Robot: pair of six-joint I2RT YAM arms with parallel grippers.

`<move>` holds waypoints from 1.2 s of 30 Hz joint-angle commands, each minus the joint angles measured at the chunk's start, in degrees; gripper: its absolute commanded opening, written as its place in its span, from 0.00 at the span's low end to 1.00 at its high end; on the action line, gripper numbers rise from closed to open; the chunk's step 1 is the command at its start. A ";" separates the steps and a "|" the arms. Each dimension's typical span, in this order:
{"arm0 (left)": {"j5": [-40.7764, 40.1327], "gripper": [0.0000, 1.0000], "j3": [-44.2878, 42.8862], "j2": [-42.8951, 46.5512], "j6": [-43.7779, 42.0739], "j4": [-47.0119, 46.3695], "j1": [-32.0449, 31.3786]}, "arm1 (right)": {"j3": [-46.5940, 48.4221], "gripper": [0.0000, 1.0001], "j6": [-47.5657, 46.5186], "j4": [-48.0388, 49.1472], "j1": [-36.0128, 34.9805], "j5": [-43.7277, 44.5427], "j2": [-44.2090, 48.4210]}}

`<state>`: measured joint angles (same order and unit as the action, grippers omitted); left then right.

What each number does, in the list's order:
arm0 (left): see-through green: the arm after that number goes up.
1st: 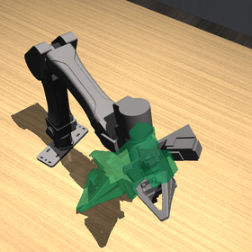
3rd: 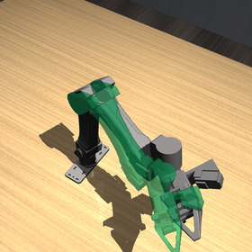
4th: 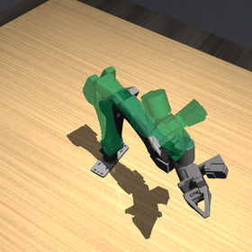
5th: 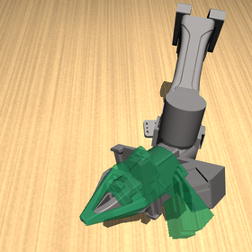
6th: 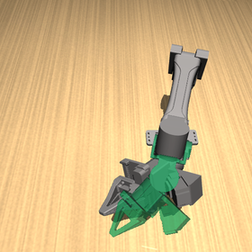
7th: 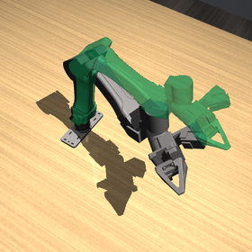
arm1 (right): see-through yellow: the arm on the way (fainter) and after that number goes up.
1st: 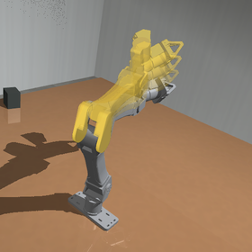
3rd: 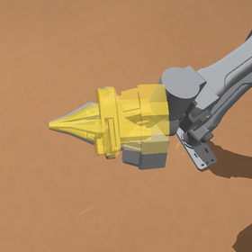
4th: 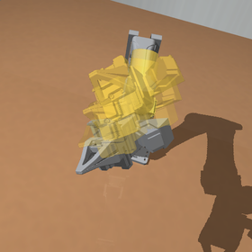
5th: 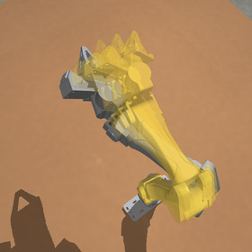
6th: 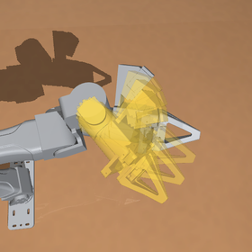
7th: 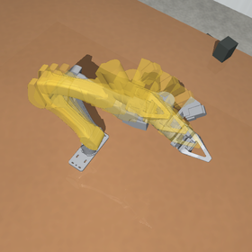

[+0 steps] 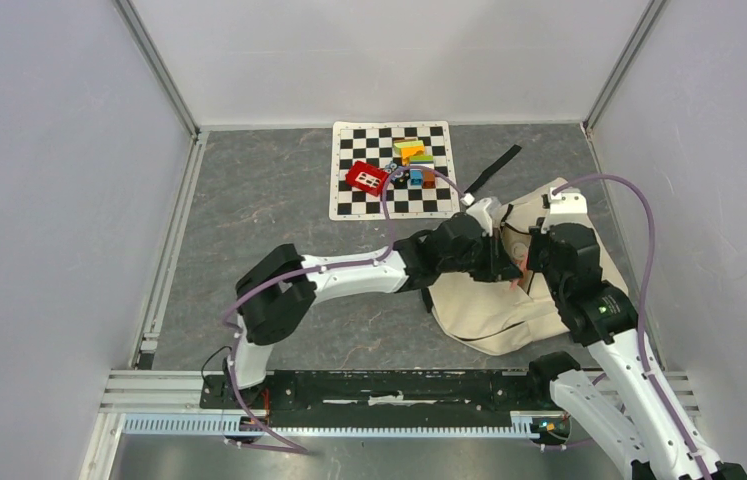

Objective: Pack the student bag
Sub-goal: Place the stationery in the student bag.

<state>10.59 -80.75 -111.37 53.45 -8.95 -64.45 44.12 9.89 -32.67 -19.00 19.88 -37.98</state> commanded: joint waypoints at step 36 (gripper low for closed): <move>-24.96 0.94 24.25 24.33 -11.63 5.09 0.71 | -1.13 0.00 1.10 5.22 -0.31 -1.11 2.29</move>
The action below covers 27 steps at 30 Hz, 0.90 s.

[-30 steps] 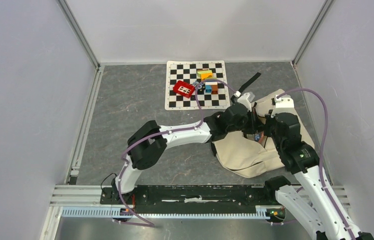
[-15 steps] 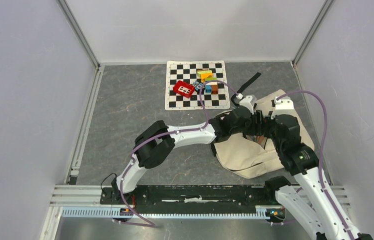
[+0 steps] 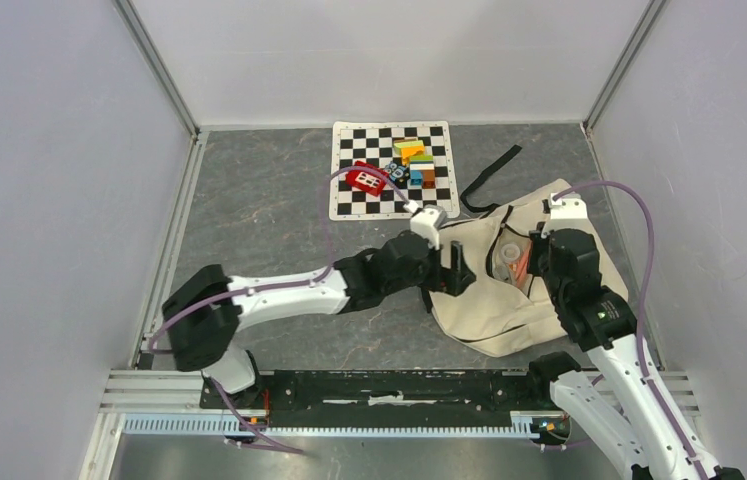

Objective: Pack the student bag
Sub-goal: Place the stationery in the student bag, then move the student bag to the center of the board.

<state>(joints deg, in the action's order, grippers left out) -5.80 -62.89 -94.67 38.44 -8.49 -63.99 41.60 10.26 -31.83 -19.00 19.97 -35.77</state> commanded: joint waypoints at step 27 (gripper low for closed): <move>9.18 0.03 10.52 -6.58 19.00 -12.38 6.55 | 0.32 0.00 0.35 2.41 -0.33 -1.67 -0.43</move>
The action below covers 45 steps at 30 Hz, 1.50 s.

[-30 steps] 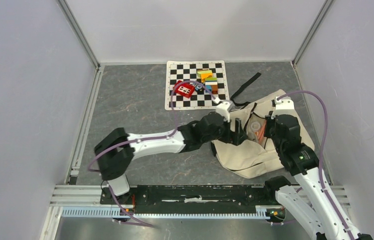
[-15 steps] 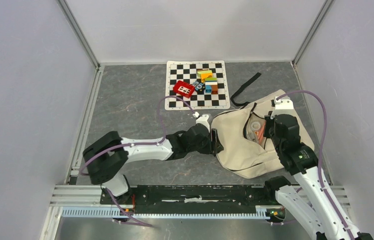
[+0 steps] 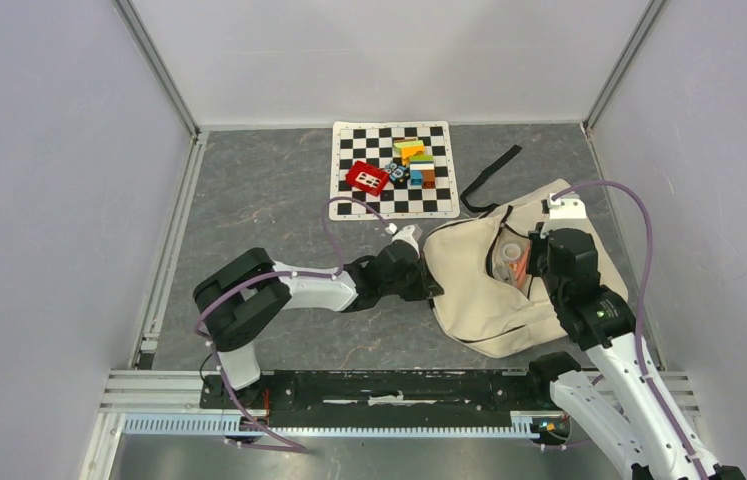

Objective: Pack the student bag
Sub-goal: Move the student bag to the center of the board.

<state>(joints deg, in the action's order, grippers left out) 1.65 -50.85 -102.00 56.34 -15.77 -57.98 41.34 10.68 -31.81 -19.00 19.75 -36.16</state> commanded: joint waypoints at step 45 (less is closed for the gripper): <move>4.92 0.02 5.87 49.06 -20.39 48.86 26.51 | -0.58 0.00 22.36 33.82 -41.57 -0.60 -27.35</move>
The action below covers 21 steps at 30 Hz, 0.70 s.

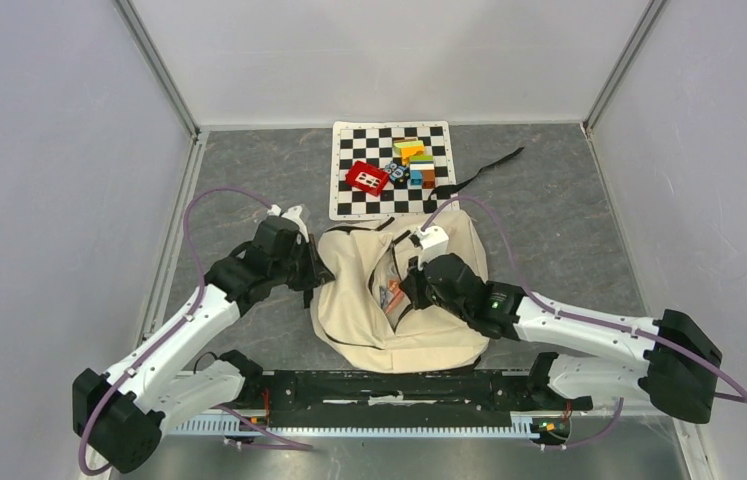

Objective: Pack the student bag
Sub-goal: Move the student bag to the center of the board.

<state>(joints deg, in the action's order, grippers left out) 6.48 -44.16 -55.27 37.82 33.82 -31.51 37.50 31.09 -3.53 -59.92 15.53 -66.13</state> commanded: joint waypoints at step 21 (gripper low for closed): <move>18.92 0.02 -22.79 6.48 9.10 -8.92 0.21 | 7.78 0.00 -0.34 -3.07 -1.37 7.63 5.83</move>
<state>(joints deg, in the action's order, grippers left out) 18.13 -56.47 -49.39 42.48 38.20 -31.42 40.60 31.88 -4.14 -60.55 17.10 -66.92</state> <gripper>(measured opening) 0.047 0.052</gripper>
